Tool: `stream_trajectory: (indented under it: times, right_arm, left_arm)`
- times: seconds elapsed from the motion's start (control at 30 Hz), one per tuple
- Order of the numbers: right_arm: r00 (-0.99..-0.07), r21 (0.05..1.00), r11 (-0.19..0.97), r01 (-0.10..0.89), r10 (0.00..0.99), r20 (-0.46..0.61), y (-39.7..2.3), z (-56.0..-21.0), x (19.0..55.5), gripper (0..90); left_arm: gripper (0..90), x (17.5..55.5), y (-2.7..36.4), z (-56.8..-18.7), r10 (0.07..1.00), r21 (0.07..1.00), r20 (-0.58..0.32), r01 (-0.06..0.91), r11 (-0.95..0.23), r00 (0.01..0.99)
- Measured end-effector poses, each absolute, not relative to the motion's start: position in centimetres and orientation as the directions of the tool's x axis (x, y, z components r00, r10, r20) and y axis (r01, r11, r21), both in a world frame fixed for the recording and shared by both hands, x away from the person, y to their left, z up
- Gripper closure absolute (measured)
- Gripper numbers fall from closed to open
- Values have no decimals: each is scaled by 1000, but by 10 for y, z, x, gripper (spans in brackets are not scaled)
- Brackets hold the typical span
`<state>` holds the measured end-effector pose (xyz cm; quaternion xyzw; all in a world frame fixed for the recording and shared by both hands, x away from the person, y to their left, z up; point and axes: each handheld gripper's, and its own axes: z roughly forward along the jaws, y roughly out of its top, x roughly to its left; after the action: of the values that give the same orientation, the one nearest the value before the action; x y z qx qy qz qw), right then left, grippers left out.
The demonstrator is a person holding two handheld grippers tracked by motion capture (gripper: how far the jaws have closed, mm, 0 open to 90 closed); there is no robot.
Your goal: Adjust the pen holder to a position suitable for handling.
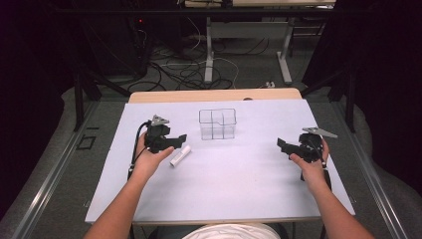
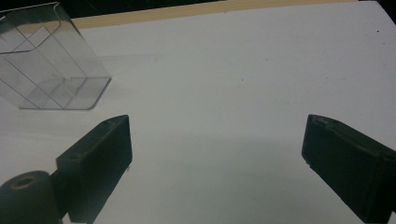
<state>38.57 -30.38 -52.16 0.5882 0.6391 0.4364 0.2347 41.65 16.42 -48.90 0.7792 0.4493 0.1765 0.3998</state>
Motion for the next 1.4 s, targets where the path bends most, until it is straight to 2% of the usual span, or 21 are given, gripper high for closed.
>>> stream_trajectory:
  times: [0.13,0.33,0.77,1.0,1.17,1.4]
  right_arm:
    - [-195,833,-75,548,957,214,-304,-522,385,79]
    - [-198,836,-69,544,958,208,-305,-522,385,79]
    - [-200,832,-65,551,958,208,-303,-521,384,79]
    - [-205,829,-58,556,957,205,-304,-523,385,79]
    - [-217,830,-42,557,957,194,-303,-523,385,79]
    - [-219,826,-39,562,956,194,-301,-524,385,79]
  left_arm:
    - [238,417,163,-490,836,755,-88,583,-299,542]
    - [222,416,161,-495,828,726,-41,586,-359,559]
    - [238,415,155,-514,809,643,-19,627,-440,588]
    - [271,414,152,-522,797,586,-17,652,-481,604]
    - [332,413,151,-525,795,558,-34,671,-487,605]
    - [422,414,150,-535,776,520,-9,666,-535,631]
